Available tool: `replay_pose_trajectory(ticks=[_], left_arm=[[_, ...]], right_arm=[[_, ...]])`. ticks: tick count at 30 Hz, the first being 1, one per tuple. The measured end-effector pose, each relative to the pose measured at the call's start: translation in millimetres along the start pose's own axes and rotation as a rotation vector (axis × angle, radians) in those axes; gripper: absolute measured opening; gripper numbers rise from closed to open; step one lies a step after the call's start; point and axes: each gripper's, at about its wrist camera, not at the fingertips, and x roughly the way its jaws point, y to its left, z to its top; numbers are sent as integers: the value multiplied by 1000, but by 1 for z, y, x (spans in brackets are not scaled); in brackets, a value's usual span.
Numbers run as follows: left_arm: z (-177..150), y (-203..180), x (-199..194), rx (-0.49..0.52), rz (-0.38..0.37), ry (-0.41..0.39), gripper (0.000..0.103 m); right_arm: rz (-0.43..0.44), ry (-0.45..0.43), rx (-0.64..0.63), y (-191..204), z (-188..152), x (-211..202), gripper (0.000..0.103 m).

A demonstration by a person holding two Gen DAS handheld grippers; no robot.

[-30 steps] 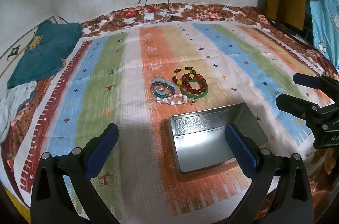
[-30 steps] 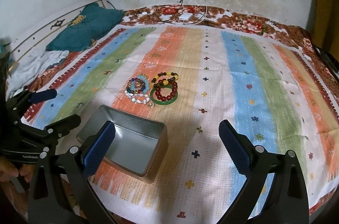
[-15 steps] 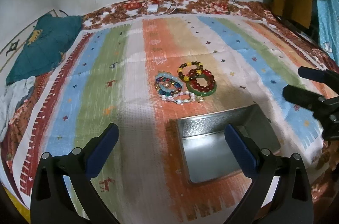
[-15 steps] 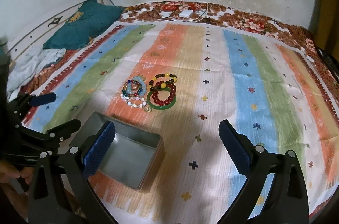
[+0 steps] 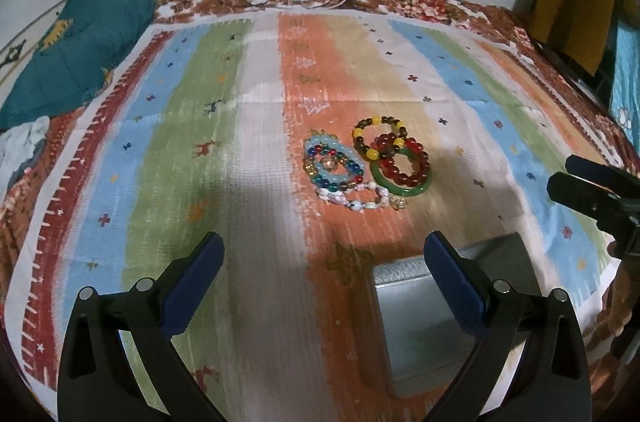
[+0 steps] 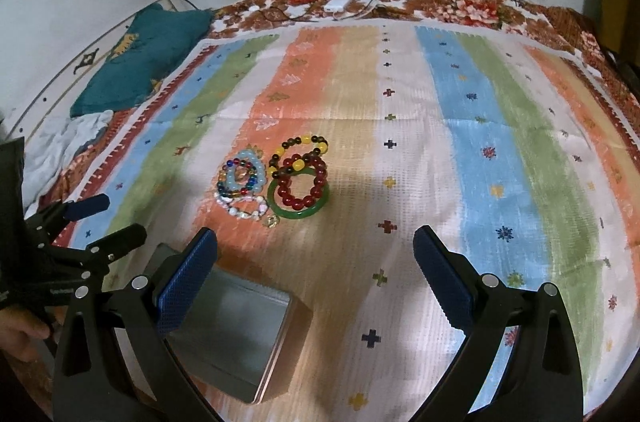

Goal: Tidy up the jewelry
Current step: 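Grasp the multicolour bead bracelet with the left gripper while the right grasps the yellow-black bracelet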

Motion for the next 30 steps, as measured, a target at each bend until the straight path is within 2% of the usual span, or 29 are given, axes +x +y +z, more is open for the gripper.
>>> replay_pose_trajectory(ticks=[11, 30], left_arm=[[16, 13, 27, -37, 3, 45, 97], [38, 32, 76, -73, -41, 86, 97]], right_arm=[[-34, 19, -16, 1, 19, 24, 99], [-53, 50, 4, -2, 47, 70, 99]])
